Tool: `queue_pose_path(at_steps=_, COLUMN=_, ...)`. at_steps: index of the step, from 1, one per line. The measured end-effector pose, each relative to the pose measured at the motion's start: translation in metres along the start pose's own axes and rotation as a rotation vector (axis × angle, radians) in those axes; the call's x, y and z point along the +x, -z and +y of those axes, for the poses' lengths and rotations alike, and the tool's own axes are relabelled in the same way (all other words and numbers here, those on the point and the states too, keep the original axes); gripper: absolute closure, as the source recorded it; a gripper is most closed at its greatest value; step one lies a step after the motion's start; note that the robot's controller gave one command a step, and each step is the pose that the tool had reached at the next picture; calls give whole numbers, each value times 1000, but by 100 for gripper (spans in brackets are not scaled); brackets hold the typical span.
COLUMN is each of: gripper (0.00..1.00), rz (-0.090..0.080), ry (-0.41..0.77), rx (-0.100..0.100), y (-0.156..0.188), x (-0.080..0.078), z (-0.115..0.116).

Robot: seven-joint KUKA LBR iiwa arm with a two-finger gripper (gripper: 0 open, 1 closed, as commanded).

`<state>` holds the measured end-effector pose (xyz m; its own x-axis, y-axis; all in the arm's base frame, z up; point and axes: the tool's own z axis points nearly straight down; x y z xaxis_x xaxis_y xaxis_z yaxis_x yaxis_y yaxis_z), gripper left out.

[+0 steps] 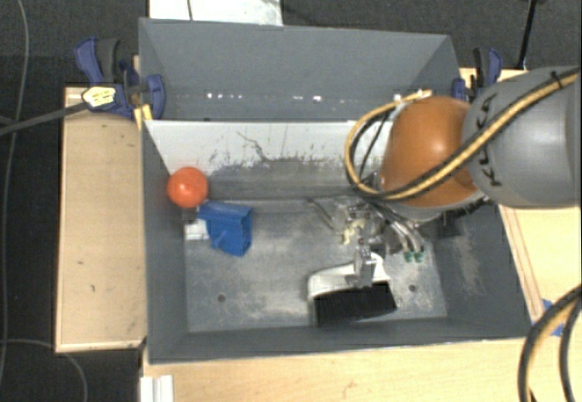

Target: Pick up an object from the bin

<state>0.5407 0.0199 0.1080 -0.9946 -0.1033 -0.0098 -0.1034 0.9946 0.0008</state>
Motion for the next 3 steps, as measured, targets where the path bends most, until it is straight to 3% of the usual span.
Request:
queue_pose_path(at_steps=1, gripper=0, rz=8, ry=86, rx=-1, y=-22, x=24, z=-3)
queue_pose_path(at_steps=2, gripper=0, rz=-2, ry=101, rx=0, y=13, x=37, z=-3)
queue_pose_path(at_steps=3, gripper=0, rz=5, ry=177, rx=-1, y=-31, x=31, z=2)
